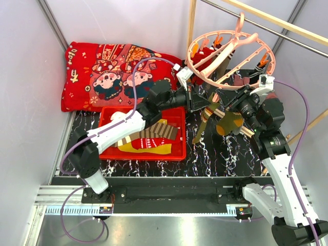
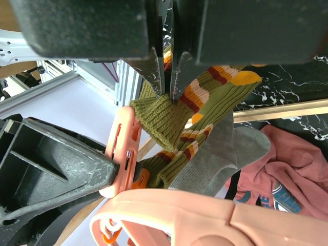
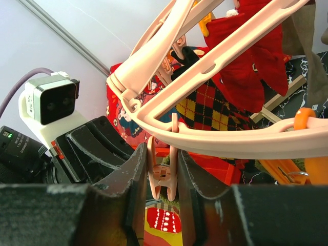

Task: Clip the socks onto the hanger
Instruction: Clamp the sock onto the hanger.

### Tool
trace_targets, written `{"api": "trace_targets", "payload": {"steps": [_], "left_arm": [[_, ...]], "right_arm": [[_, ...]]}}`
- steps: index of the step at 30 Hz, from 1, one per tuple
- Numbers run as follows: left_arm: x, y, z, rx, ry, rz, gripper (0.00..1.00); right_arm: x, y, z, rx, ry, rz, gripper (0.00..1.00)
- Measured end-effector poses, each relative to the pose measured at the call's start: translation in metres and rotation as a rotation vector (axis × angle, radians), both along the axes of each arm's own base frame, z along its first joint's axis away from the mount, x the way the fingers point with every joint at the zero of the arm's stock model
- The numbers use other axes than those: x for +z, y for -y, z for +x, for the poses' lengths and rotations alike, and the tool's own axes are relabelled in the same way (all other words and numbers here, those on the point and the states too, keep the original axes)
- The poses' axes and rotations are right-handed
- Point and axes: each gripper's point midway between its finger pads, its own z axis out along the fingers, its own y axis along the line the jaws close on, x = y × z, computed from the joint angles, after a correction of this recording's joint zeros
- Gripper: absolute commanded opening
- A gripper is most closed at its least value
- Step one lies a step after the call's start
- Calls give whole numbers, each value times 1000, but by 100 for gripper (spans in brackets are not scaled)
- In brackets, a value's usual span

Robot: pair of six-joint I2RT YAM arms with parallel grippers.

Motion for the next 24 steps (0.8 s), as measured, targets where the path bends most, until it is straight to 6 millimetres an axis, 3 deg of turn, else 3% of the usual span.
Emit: {"api": "trace_targets", "payload": {"steps": [24], "left_arm": [[-5,7,-2,38,19,81,0]], "right_arm": [[1,0,0,-2,6,1,0]]}}
